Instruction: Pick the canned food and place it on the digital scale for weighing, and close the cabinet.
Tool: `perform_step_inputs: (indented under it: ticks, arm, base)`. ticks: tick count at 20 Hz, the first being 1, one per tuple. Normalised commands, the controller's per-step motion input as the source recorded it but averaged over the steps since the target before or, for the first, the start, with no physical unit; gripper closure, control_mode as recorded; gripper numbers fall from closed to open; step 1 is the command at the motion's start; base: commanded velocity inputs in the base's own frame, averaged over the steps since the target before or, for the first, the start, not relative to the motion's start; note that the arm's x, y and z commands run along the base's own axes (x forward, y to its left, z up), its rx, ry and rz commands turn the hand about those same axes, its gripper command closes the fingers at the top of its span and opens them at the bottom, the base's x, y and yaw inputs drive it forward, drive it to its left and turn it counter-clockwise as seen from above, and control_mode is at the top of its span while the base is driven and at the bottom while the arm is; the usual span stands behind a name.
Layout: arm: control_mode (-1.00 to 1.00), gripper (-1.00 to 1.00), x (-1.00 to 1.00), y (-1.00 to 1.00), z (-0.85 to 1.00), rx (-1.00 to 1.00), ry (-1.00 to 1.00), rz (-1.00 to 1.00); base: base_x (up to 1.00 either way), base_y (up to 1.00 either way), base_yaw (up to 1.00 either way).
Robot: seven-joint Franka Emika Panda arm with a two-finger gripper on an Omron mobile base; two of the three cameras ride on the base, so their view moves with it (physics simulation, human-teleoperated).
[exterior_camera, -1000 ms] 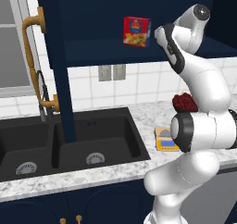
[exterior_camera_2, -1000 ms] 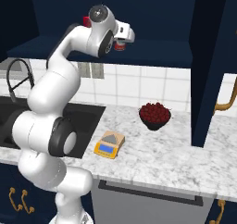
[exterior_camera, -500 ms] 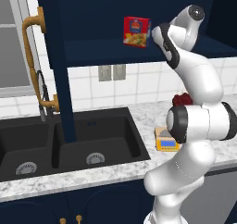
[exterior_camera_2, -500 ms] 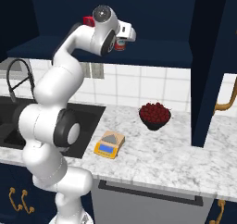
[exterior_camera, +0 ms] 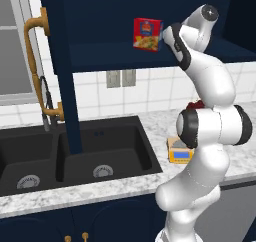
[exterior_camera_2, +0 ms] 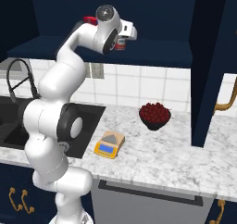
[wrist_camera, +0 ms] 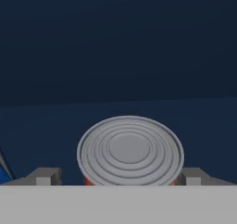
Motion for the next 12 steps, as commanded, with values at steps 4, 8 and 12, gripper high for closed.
perform_step_inputs:
  ticks: [4, 8, 12]
  arm:
    - [-1.0, 1.0, 0.0, 0.0, 0.0, 0.0, -0.01, 0.02]
    - [-1.0, 1.0, -0.06, 0.0, -0.14, 0.0, -0.02, 0.03]
    - [-1.0, 1.0, -0.92, -0.33, 0.0, 0.05, -0.28, 0.06]
  base:
    - [0.0, 0.0, 0.0]
    - [0.0, 0.0, 0.0]
    - [0.0, 0.0, 0.0]
